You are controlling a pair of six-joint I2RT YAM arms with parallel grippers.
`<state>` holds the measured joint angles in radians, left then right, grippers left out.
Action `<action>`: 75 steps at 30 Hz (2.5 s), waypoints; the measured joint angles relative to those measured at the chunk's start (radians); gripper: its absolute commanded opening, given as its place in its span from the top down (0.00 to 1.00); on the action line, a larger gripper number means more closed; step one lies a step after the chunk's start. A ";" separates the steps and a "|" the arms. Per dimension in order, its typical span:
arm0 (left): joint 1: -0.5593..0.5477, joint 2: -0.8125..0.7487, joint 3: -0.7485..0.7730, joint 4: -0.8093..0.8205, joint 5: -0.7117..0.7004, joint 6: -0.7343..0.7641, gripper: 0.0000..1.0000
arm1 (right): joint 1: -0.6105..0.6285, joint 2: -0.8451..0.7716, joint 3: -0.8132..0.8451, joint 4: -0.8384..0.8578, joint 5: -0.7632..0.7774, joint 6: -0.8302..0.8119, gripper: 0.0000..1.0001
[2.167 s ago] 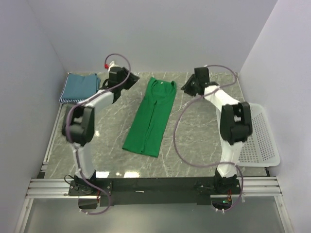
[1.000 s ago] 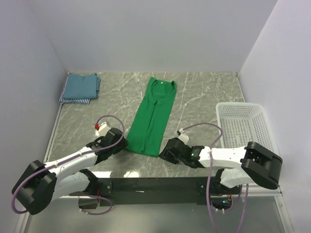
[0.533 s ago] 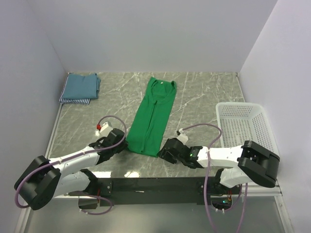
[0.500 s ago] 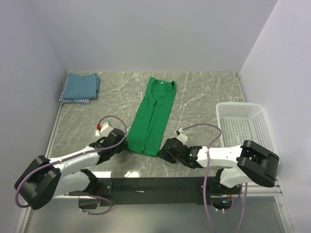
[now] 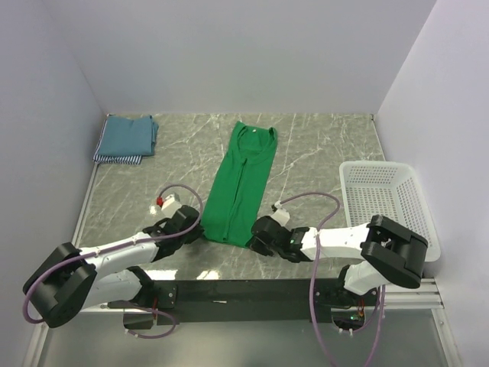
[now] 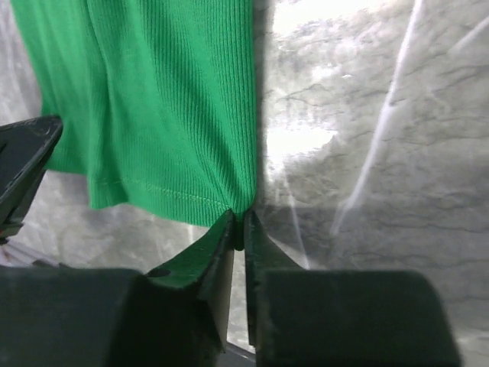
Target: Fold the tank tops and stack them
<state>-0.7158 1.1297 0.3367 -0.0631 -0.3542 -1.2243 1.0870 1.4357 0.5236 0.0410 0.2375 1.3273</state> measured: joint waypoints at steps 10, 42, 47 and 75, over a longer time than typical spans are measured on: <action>-0.212 -0.015 0.001 -0.033 -0.001 -0.055 0.99 | 0.004 -0.131 0.022 -0.282 0.059 -0.102 1.00; -0.565 0.045 0.200 -0.370 -0.142 -0.315 0.99 | 0.212 -0.286 0.196 -0.740 0.253 -0.068 1.00; -0.496 0.057 0.246 -0.365 -0.147 -0.251 0.99 | 0.160 -0.239 0.231 -0.731 0.270 -0.126 1.00; 0.157 0.677 0.779 -0.069 0.104 0.290 0.37 | -0.472 0.296 0.633 -0.356 0.105 -0.657 0.66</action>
<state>-0.5591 1.8069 1.1152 -0.1322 -0.2501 -0.9344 0.6147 1.7321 1.1568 -0.3153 0.3424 0.6701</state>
